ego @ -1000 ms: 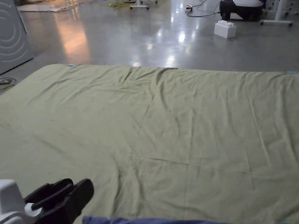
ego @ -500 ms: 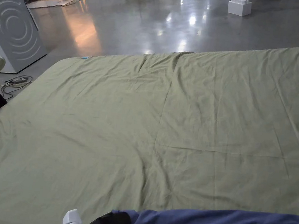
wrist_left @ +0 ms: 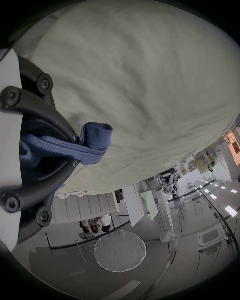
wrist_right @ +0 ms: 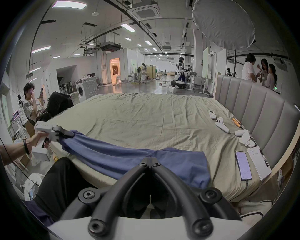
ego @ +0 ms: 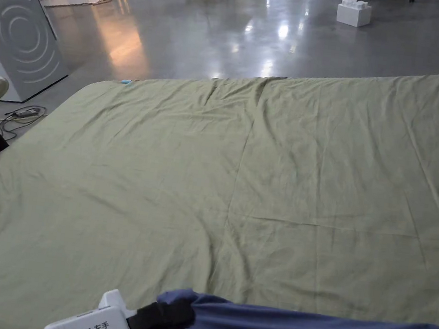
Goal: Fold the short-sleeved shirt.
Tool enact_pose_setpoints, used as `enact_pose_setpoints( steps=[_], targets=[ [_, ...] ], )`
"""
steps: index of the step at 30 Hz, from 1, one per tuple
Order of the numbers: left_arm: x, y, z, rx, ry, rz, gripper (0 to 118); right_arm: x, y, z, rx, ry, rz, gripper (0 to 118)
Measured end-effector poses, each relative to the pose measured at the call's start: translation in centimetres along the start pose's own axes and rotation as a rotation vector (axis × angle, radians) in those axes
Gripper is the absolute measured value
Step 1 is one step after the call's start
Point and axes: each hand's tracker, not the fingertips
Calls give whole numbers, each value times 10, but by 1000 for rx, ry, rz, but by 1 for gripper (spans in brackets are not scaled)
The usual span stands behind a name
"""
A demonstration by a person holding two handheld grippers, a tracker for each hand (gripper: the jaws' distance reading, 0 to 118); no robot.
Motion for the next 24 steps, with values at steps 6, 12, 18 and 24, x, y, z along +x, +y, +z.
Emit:
enact_pose_setpoints(
  steps=[6, 12, 18, 24],
  targets=[
    [16, 44, 58, 140, 175, -116, 11, 10, 0, 0, 4, 2, -28, 0],
    [40, 45, 56, 116, 278, -374, 11, 16, -1, 0, 25, 4, -97, 0],
    [118, -53, -43, 44, 177, -440, 11, 14, -2, 10, 31, -6, -141, 0],
    [136, -135, -130, -132, 191, -454, 11, 20, -13, 30, 23, -31, -193, 0]
  ],
)
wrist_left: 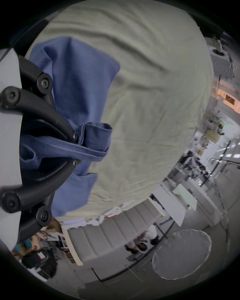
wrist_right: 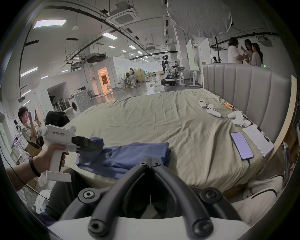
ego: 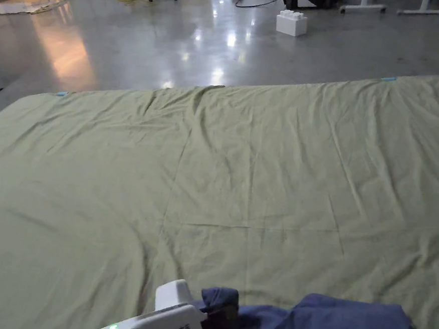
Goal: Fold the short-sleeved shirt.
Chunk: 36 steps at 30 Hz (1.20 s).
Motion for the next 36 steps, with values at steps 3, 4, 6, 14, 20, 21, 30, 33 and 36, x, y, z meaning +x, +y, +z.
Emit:
enact_pose_setpoints(
  steps=[3, 4, 6, 14, 20, 21, 30, 33, 36],
  targets=[
    [18, -13, -27, -60, 133, -160, 23, 10, -10, 1, -20, -32, 0, 0],
    [19, -13, -29, -73, 167, -188, 49, 13, -11, 1, -27, -37, -6, 0],
    [21, -8, -17, -46, 104, -137, 83, 16, -12, 3, -30, -44, -12, 0],
    [-3, 24, 92, 320, -43, 71, 46, 23, -25, -2, -57, -29, -36, 0],
    [-25, -14, 19, 36, -81, 115, 3, 20, -30, 5, -73, -21, -25, 0],
    [-23, -22, 7, -8, -75, 138, 3, 20, -30, 6, -74, -23, -25, 0],
    [2, -41, -46, -94, -72, 63, 1, 31, -42, 4, -92, -47, -31, 0],
    [-7, -27, -20, -80, -132, 64, 16, 35, -45, -2, -95, -28, -46, 0],
    [-30, -5, 29, 60, -180, 83, 91, 33, -47, -9, -101, -15, -48, 0]
  ],
)
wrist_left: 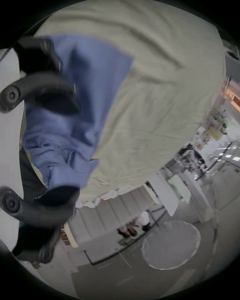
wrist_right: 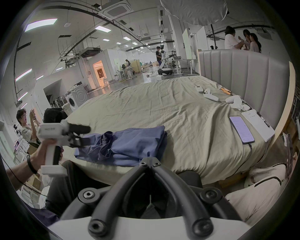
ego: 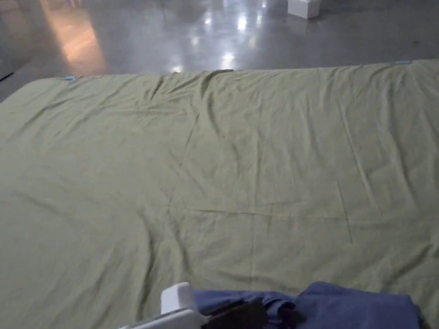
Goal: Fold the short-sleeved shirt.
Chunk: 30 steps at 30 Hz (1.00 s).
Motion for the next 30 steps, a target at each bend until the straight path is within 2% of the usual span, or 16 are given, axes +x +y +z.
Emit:
enact_pose_setpoints(
  steps=[1, 3, 5, 7, 9, 13, 14, 16, 18, 21, 25, 30],
  targets=[
    [-9, 11, 18, 40, -5, 29, 107, 0, 0, -3, -5, 10, 1, 0],
    [-35, 29, 46, 122, -3, 102, 107, -3, -1, -7, -8, 21, 3, 0],
    [-68, 43, 62, 153, 71, 196, 107, -4, -2, -11, -14, 35, 6, 0],
    [-97, 46, 63, 144, 144, 260, 102, -6, -3, -13, -17, 40, 9, 0],
    [-115, 44, 57, 109, 135, 312, 95, -6, -3, -13, -21, 42, 11, 0],
    [-95, 20, 27, -10, -56, 393, 84, -6, -3, -10, -27, 41, 24, 0],
    [-92, 17, 20, -13, -108, 414, 74, -7, -2, -8, -28, 37, 30, 0],
    [-83, 13, 15, -9, -92, 410, 12, -6, -1, -5, -28, 24, 39, 0],
    [-76, 10, 9, -28, 19, 346, 12, -4, -1, -1, -25, 14, 34, 0],
    [-81, 19, 28, -6, -41, 403, 12, -1, -3, 1, -26, 8, 22, 0],
    [-81, 31, 62, 54, -40, 374, 12, -1, -4, 0, -34, 15, 7, 0],
    [-84, 68, 122, 120, 136, 195, 12, -6, 0, -6, -27, 49, 7, 0]
  ],
)
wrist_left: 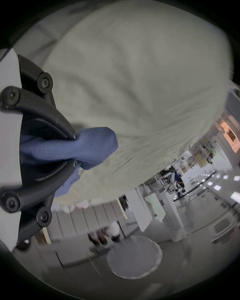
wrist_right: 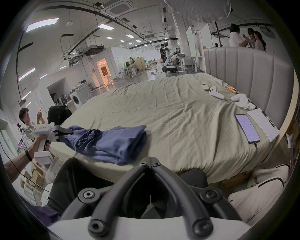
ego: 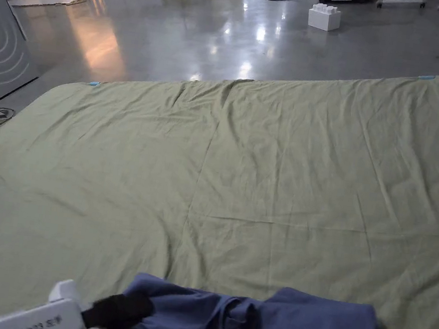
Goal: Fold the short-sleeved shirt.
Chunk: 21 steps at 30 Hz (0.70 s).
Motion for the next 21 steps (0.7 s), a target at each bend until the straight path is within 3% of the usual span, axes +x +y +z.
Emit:
enact_pose_setpoints(
  steps=[3, 7, 13, 16, 18, 21],
  targets=[
    [-3, 22, 14, 20, 115, -178, 12, -5, 0, -4, 3, 17, 13, 0],
    [52, -3, 1, 1, -16, -127, 12, -9, -1, -4, 7, 32, 8, 0],
    [125, -83, -93, -152, 48, -414, 12, -7, -8, 10, 7, 20, 14, 0],
    [134, -112, -132, -234, 89, -458, 14, -2, -12, 20, 22, -4, -16, 0],
    [141, -132, -148, -258, 147, -499, 24, 2, -17, 23, 26, -12, -43, 0],
    [151, -143, -156, -313, 137, -566, 72, 8, -24, 19, -3, -23, -61, 0]
  ],
)
